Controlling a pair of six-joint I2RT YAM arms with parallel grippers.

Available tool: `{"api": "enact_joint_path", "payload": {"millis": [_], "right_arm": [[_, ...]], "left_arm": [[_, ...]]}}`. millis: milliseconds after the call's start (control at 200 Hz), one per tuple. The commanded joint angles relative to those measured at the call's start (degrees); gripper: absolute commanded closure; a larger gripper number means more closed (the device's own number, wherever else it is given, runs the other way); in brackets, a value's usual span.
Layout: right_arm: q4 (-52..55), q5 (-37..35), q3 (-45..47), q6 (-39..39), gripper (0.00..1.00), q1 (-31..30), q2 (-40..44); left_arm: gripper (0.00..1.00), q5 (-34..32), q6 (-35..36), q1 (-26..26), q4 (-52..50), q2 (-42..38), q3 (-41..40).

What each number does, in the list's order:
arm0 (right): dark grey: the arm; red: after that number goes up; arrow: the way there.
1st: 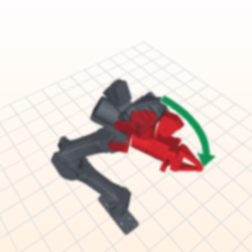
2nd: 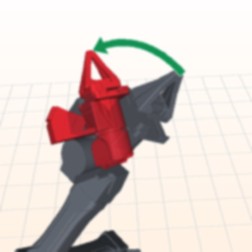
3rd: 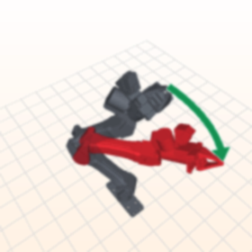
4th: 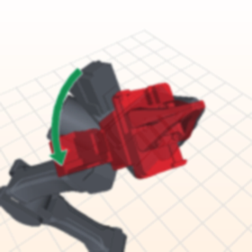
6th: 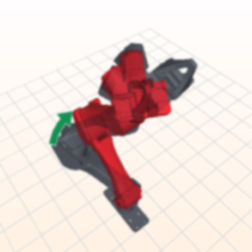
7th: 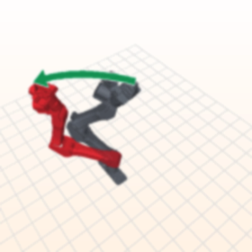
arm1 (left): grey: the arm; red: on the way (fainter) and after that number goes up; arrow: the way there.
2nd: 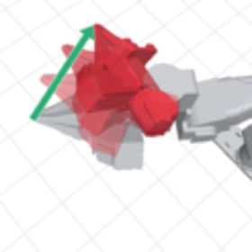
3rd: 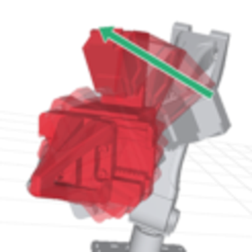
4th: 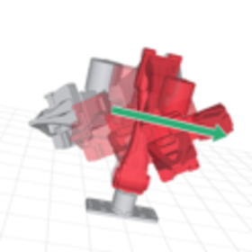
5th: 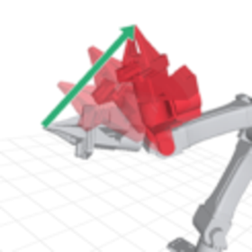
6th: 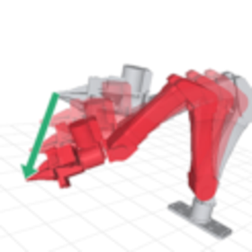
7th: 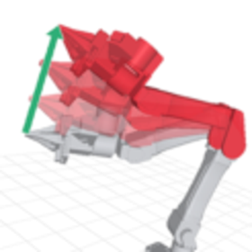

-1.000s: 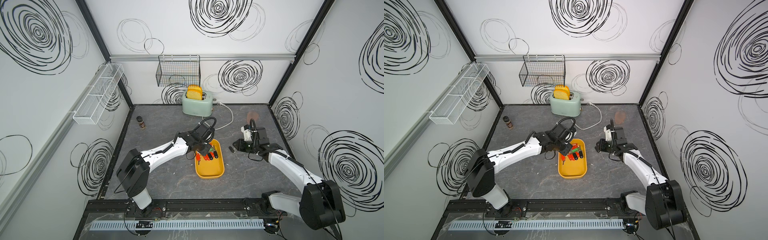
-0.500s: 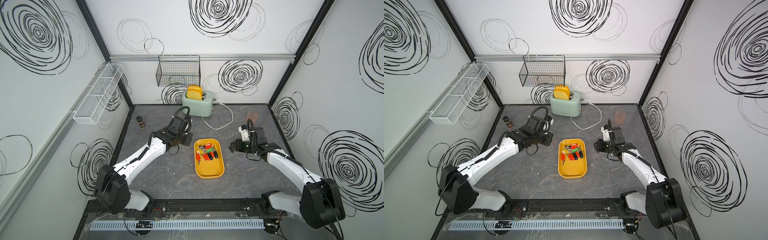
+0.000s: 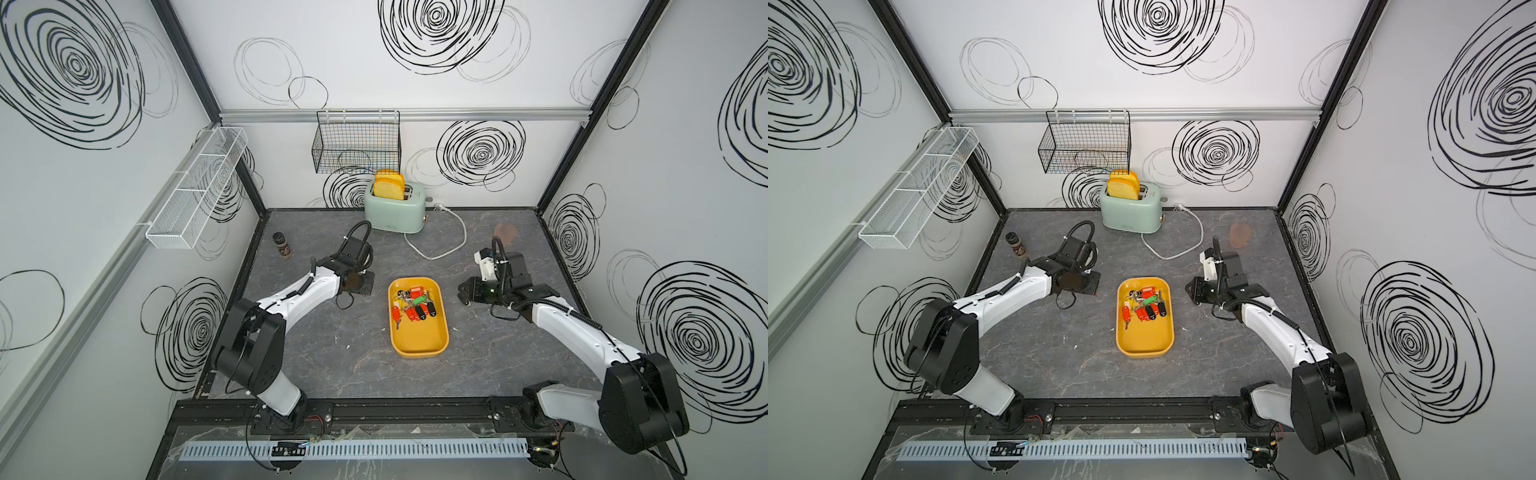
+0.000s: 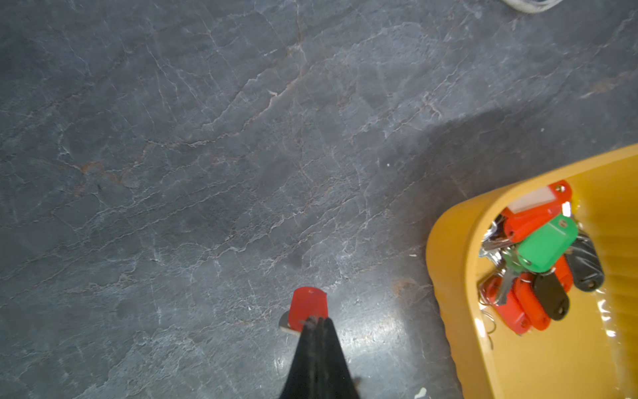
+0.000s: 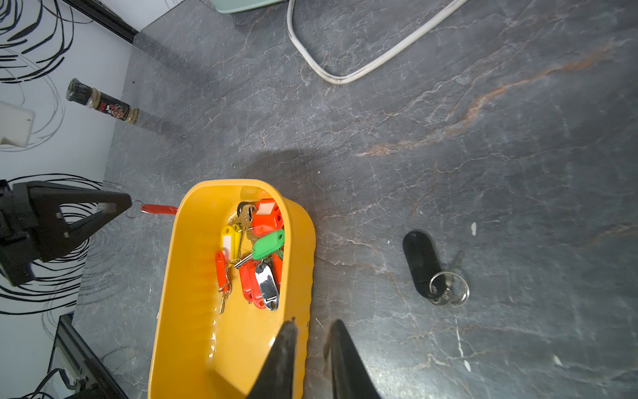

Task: Take the keys out of the storage box
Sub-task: Place the key at the center of the board.

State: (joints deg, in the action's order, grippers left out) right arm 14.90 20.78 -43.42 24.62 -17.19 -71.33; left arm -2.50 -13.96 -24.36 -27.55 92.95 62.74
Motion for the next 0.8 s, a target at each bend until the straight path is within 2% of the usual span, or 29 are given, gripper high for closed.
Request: {"api": "enact_joint_path", "payload": {"millis": [0, 195, 210, 335, 570, 790], "right_arm": [[-0.73, -0.22, 0.14, 0.43, 0.77, -0.41, -0.38], [-1.18, 0.12, 0.4, 0.69, 0.78, -0.44, -0.65], [-1.21, 0.11, 0.4, 0.69, 0.77, -0.47, -0.71], [-1.22, 0.07, 0.36, 0.78, 0.77, -0.6, -0.65], [-0.18, -0.32, -1.07, -0.09, 0.77, -2.36, -0.64], [1.12, -2.43, -4.38, -1.24, 0.77, -8.03, -2.95]], "left_arm": [[1.0, -0.58, -1.49, 0.35, 2.66, 1.42, -1.19], [0.97, 0.44, -1.95, -0.08, 3.11, 2.9, -1.99], [0.93, 0.52, -1.93, -0.12, 3.12, 2.94, -2.01], [0.8, 1.51, -2.03, -0.59, 3.19, 2.65, -1.93], [0.69, 2.7, -2.27, -0.81, 2.63, -0.55, -2.39], [0.6, 5.82, -2.93, -0.73, 3.33, -7.43, -5.74]]}}
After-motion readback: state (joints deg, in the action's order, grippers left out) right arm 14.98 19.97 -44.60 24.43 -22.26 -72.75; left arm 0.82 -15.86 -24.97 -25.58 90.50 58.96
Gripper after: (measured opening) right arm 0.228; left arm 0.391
